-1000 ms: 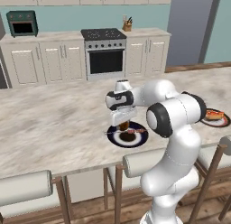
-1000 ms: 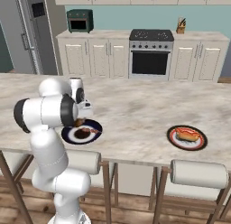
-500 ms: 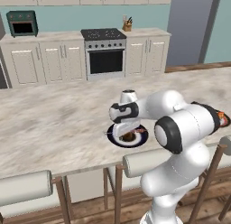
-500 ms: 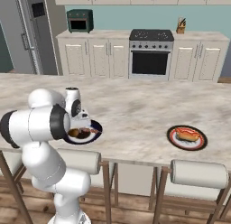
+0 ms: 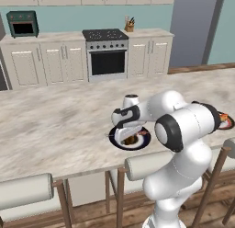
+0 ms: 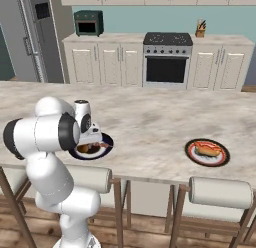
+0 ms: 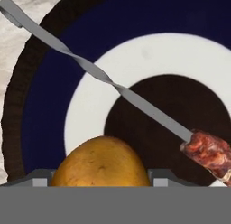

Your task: Pick up the banana and mango from the fridge and place one fruit on each plate on the dining counter.

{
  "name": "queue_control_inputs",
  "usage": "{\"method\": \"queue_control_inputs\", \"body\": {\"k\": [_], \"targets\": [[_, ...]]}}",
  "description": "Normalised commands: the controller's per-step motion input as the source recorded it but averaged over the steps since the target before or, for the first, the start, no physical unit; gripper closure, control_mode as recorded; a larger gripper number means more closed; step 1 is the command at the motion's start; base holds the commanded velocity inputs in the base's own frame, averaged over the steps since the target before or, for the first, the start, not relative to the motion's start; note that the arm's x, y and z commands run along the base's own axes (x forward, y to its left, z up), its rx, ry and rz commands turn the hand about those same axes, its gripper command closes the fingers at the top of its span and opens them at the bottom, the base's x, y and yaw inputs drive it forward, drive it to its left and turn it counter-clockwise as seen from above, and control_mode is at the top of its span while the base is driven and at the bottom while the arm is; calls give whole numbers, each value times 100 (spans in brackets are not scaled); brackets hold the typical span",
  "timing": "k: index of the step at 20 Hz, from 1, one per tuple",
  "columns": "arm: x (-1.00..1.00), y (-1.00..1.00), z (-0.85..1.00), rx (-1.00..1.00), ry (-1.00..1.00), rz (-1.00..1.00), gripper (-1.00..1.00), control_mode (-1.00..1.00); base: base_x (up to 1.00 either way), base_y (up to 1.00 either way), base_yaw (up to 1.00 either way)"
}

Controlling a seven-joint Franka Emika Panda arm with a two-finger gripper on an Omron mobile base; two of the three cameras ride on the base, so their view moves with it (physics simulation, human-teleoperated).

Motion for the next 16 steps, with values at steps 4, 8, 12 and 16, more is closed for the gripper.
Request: {"method": "queue_control_inputs", "body": {"k": [4, 8, 12, 16], "targets": [[0, 0, 0, 0, 0, 0, 100, -100, 0, 0, 0], [0, 0, 0, 0, 0, 0, -100, -100, 0, 0, 0], [0, 0, 0, 0, 0, 0, -100, -100, 0, 0, 0], [0, 0, 0, 0, 0, 0, -100, -100, 0, 0, 0]]}}
